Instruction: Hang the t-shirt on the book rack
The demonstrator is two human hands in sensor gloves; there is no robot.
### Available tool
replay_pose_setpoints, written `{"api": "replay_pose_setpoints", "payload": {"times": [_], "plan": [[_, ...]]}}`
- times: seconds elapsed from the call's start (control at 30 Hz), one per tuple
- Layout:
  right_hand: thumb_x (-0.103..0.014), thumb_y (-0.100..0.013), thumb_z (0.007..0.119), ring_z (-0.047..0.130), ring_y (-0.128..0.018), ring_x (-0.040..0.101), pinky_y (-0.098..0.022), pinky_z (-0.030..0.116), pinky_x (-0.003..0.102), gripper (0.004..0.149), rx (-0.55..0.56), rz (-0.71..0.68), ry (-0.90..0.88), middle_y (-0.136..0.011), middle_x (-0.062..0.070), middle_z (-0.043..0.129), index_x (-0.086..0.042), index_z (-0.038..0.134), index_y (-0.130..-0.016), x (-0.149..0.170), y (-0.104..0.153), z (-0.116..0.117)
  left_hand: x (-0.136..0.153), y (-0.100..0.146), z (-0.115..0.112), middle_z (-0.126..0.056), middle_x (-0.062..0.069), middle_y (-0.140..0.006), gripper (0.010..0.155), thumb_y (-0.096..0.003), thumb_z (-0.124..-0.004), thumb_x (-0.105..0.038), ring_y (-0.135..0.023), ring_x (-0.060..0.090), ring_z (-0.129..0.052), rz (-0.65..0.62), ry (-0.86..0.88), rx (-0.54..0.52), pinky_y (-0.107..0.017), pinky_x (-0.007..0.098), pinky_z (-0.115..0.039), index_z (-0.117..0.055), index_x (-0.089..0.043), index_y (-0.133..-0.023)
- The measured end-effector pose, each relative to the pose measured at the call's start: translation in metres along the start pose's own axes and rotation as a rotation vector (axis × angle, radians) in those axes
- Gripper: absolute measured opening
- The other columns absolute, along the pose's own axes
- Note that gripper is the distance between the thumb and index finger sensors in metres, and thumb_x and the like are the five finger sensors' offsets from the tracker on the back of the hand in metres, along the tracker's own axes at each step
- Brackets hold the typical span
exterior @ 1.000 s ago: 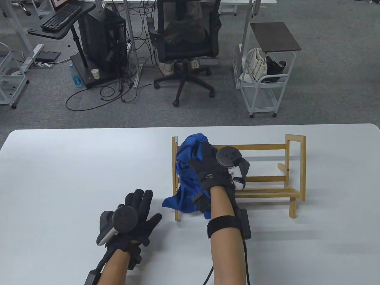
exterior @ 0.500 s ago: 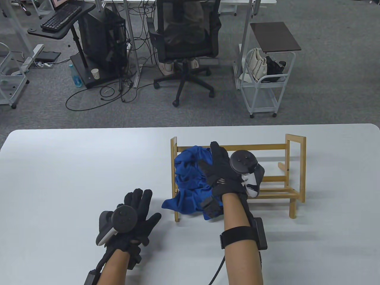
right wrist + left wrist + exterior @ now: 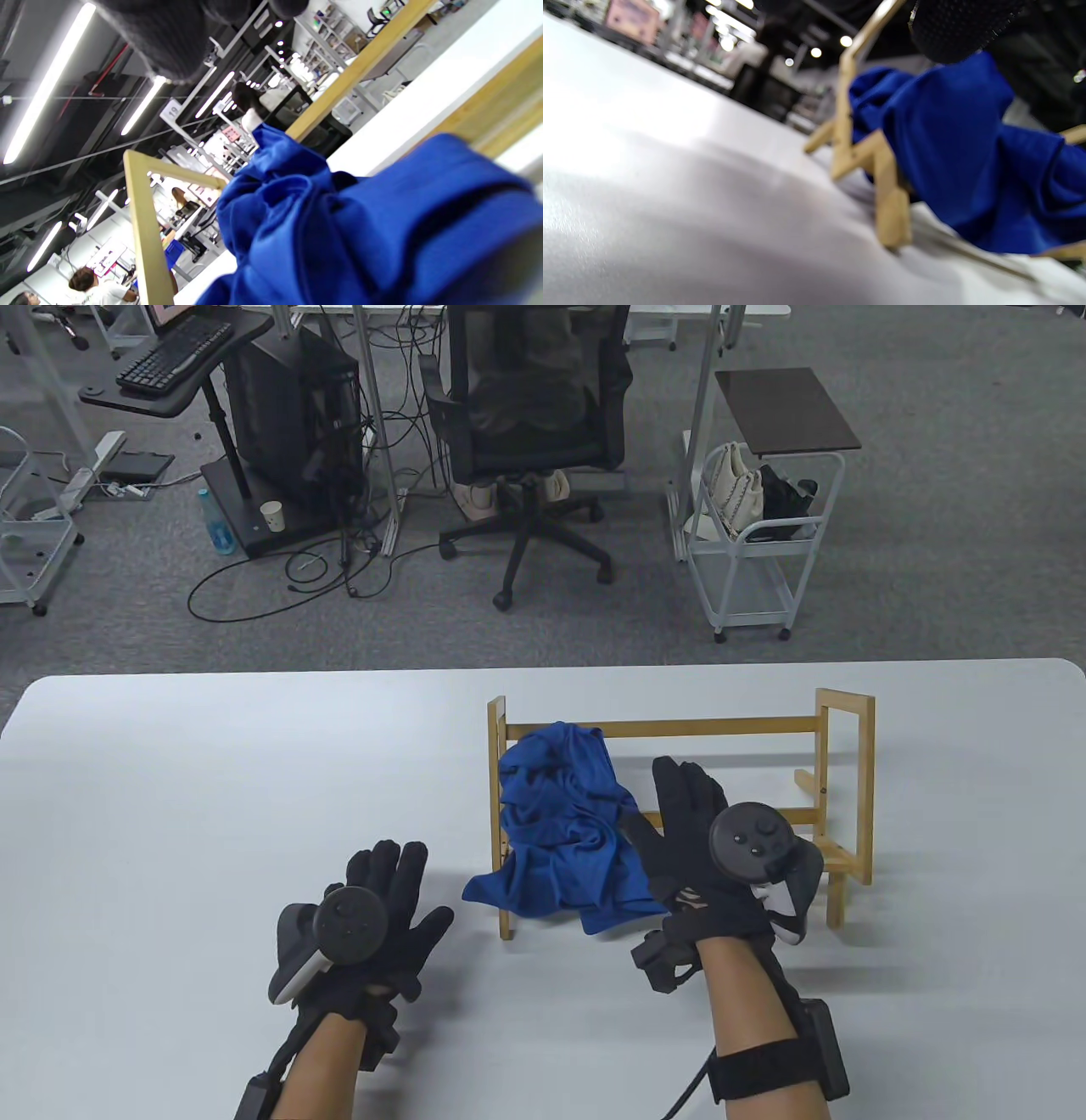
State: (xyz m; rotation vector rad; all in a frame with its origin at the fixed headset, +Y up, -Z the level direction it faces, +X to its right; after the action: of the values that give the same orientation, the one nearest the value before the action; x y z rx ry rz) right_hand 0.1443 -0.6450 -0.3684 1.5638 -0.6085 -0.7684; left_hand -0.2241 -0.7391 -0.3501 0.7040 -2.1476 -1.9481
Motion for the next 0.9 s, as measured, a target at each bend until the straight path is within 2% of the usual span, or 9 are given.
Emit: {"api": "replay_pose_setpoints", "payload": {"times": [0.23, 0.53, 0.9], "plan": [[-0.041, -0.060, 0.077, 0.027, -0.107, 0.050, -0.071, 0.028, 0.072, 0.066, 0.003, -0.083, 0.108, -0.116, 0.022, 0.034, -0.024, 0.044, -0.115, 0.005, 0.019, 0.011, 0.001, 0.002, 0.008, -0.025, 0.017, -0.125, 0.078, -0.0596, -0.063, -0.067, -0.114, 0.047, -0.023, 0.016, -0.035, 0.008, -0.072, 0.070, -0.027, -0.023, -0.035, -0.118], [-0.046, -0.059, 0.075, 0.023, -0.109, 0.047, -0.071, 0.022, 0.071, 0.066, -0.042, -0.168, 0.278, -0.117, 0.020, 0.035, -0.023, 0.047, -0.115, 0.009, 0.029, 0.041, 0.006, 0.005, 0.020, -0.024, 0.017, -0.125, 0.078, -0.0594, -0.062, -0.068, -0.115, 0.047, -0.020, 0.009, -0.053, 0.000, -0.073, 0.071, -0.026, -0.023, -0.035, -0.119], [-0.051, -0.058, 0.073, 0.016, -0.109, 0.043, -0.071, 0.016, 0.069, 0.070, -0.020, -0.208, 0.417, -0.118, 0.018, 0.028, -0.025, 0.042, -0.115, 0.029, 0.037, 0.069, 0.006, 0.005, 0.007, -0.020, 0.016, -0.125, 0.080, -0.0572, -0.058, -0.071, -0.114, 0.046, -0.015, -0.016, -0.124, 0.005, -0.072, 0.070, -0.023, -0.020, -0.036, -0.118]]}}
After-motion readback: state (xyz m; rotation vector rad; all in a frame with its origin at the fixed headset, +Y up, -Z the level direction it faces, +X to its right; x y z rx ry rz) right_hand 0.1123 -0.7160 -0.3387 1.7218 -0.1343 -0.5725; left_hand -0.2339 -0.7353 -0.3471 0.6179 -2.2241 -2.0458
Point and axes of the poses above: the tracker on the back of each hand, its own x axis roughly to the little-finger side, its own y axis roughly from the fingertips to the wrist, z = x × y, the point moved 2 cm from there along -y, roughly from the wrist to the fingertips
